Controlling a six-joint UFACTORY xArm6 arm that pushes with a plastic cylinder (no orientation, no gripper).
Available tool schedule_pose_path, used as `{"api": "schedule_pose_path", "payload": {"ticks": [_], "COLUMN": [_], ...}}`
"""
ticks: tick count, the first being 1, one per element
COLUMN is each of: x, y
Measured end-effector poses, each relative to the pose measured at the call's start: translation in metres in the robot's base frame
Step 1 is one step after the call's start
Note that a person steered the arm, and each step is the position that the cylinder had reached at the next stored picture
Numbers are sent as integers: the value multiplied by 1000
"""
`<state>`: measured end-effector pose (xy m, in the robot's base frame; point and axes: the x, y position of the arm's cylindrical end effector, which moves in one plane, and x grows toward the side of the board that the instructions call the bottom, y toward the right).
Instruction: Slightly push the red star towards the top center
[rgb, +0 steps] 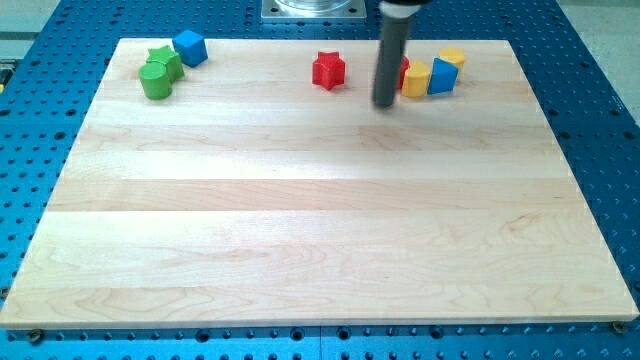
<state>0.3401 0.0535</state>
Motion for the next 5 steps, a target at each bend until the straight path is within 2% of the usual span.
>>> {"api": "schedule_pose_path", "payload": {"ticks": [1,2,3,4,5], "x": [2,-34,-47,-37,16], "y": [-149,-134,-77,-17,-51]}}
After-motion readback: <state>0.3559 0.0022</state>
